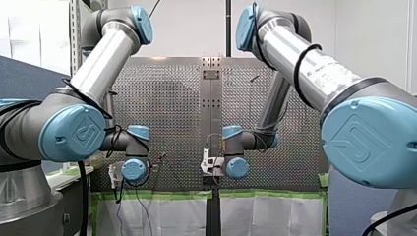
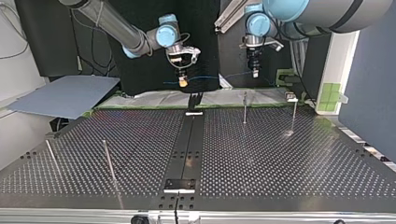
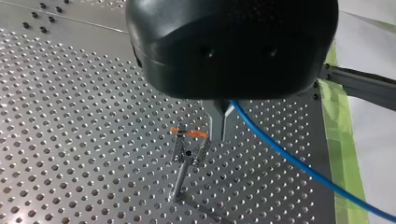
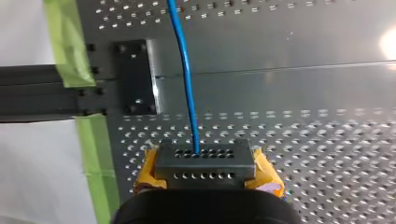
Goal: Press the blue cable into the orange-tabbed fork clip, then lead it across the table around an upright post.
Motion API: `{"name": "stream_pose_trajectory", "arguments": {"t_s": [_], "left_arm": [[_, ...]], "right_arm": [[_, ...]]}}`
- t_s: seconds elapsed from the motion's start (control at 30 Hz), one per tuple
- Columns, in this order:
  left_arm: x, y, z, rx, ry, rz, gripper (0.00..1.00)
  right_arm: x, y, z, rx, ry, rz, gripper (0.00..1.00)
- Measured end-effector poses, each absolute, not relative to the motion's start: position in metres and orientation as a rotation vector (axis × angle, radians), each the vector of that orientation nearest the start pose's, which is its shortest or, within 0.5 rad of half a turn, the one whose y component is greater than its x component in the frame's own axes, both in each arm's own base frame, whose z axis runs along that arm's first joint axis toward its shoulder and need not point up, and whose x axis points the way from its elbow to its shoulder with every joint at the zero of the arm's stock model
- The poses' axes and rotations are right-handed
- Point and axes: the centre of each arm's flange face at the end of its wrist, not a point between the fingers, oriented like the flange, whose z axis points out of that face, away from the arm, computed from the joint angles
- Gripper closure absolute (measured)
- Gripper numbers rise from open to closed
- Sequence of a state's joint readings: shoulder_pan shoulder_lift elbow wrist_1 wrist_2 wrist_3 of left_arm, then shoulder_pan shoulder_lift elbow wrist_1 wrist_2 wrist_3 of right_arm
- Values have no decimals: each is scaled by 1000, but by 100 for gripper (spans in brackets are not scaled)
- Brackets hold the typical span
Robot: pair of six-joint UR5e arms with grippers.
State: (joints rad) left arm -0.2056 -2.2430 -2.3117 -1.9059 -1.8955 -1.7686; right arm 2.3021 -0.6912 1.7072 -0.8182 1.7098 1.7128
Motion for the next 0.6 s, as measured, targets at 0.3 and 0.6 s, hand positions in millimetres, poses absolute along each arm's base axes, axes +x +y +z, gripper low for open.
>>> {"name": "stream_pose_trajectory", "arguments": {"t_s": [0.3, 0.6], "left_arm": [[401, -188, -3, -204, 1735, -39, 100], [424, -185, 1, -214, 1754, -30, 100]], "right_arm": [[512, -390, -13, 1790, -1057, 1589, 100], [512, -399, -11, 1777, -1050, 1593, 100]]}}
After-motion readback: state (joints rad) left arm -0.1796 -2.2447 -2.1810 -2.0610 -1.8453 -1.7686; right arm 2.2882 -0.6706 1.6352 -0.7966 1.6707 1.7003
